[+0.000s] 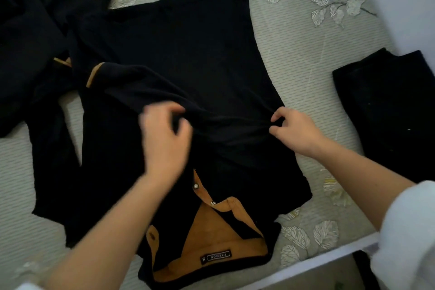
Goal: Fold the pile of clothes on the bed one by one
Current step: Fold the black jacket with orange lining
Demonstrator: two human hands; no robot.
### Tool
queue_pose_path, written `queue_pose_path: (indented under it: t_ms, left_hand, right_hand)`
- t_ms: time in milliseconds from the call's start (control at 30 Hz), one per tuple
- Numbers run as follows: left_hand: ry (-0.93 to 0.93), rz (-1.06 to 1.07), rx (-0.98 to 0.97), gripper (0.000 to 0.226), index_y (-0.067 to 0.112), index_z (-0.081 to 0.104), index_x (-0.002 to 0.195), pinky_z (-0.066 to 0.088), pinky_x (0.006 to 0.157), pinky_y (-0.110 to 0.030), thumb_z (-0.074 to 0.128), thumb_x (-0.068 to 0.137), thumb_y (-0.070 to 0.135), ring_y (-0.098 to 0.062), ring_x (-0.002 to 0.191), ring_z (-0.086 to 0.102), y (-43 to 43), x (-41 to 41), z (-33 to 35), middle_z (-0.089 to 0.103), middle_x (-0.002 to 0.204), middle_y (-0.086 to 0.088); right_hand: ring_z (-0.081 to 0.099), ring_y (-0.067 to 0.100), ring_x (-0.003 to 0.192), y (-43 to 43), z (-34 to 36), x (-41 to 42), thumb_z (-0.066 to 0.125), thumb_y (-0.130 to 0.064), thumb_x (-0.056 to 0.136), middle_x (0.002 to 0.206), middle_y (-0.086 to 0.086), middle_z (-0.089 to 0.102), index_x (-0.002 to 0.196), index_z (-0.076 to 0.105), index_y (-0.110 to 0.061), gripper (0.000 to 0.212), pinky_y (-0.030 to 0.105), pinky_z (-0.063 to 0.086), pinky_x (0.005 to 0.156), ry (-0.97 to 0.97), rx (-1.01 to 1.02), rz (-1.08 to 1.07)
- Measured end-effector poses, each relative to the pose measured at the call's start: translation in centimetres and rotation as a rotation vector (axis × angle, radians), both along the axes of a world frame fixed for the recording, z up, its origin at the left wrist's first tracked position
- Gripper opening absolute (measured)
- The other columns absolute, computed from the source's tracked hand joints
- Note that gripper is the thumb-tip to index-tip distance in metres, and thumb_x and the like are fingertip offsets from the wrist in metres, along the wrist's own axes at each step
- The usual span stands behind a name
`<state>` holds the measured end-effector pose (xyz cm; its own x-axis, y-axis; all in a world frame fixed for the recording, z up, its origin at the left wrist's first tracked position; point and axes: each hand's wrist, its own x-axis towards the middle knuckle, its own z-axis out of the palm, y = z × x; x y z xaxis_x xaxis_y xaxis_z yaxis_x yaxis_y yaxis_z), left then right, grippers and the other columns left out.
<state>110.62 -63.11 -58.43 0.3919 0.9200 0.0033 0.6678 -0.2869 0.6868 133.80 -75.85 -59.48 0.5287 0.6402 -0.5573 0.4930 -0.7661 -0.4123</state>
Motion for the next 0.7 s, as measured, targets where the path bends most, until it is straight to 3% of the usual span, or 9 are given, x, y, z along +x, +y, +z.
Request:
queue_pose_path:
  t_ms: [100,167,233,333,467,600,700]
  left_hand:
    - [0.12,-0.332,-0.491,0.011,0.03,0.057,0.091,0.052,0.07,-0.034,0.061,0.081,0.028,-0.011,0.07,0.062,-8.7,2.3,0.1,0.065,0.074,0.009]
    - [0.151,-0.4,-0.732,0.019,0.036,0.054,0.1,0.052,0.072,-0.029,0.06,0.083,0.033,-0.009,0.074,0.062,-12.9,3.7,-0.5,0.067,0.083,0.01]
    - [0.063,-0.418,-0.898,0.037,0.039,0.05,0.122,0.049,0.082,-0.025,0.059,0.087,0.032,-0.009,0.092,0.058,-15.3,4.8,-0.9,0.057,0.107,0.007]
    - [-0.096,-0.442,-0.99,0.06,0.039,0.031,0.144,0.041,0.095,-0.019,0.057,0.09,0.027,-0.007,0.116,0.042,-17.1,6.3,-0.9,0.034,0.126,0.009]
    - [-0.154,-0.505,-1.037,0.072,0.04,0.02,0.148,0.035,0.109,-0.032,0.056,0.089,0.02,-0.014,0.132,0.026,-18.6,8.0,-0.8,0.015,0.145,0.015]
    - [-0.045,-0.657,-0.91,0.072,0.031,0.017,0.151,0.027,0.107,-0.026,0.052,0.088,0.019,-0.016,0.131,0.024,-19.8,8.9,-1.4,0.02,0.149,0.015]
    - [-0.02,-0.764,-0.935,0.073,0.034,0.016,0.15,0.028,0.106,-0.028,0.051,0.088,0.021,-0.016,0.126,0.026,-20.8,8.6,-1.7,0.024,0.148,0.015]
  right_hand:
    - [0.052,0.004,0.042,-0.3,0.1,1.3,0.061,-0.016,0.08,0.043,-0.008,0.056,0.078,0.061,-0.028,0.012,0.025,0.04,0.053,0.14,0.049,-0.099]
    - [0.049,0.0,0.038,-0.3,0.3,2.1,0.057,-0.007,0.08,0.043,-0.007,0.055,0.073,0.063,-0.027,0.022,0.027,0.042,0.053,0.155,0.043,-0.1]
    - [0.051,0.001,0.04,-0.3,0.6,2.6,0.055,-0.002,0.083,0.052,-0.002,0.057,0.072,0.063,-0.026,0.028,0.025,0.045,0.053,0.165,0.038,-0.082]
    - [0.053,0.004,0.043,-0.5,1.4,3.2,0.055,-0.001,0.087,0.063,0.005,0.057,0.074,0.061,-0.02,0.024,0.016,0.045,0.045,0.236,0.028,-0.108]
    - [0.053,0.014,0.056,-0.8,2.2,4.1,0.057,-0.009,0.089,0.071,0.008,0.061,0.077,0.061,-0.014,0.014,0.021,0.043,0.051,0.274,-0.021,-0.089]
    - [0.052,0.015,0.055,-1.1,2.0,5.3,0.058,-0.01,0.087,0.067,0.006,0.059,0.071,0.061,-0.015,0.017,0.024,0.04,0.052,0.242,-0.042,-0.103]
    - [0.048,0.015,0.053,-1.5,1.1,5.3,0.061,-0.009,0.083,0.06,0.003,0.054,0.067,0.058,-0.017,0.019,0.025,0.039,0.053,0.106,-0.037,-0.124]
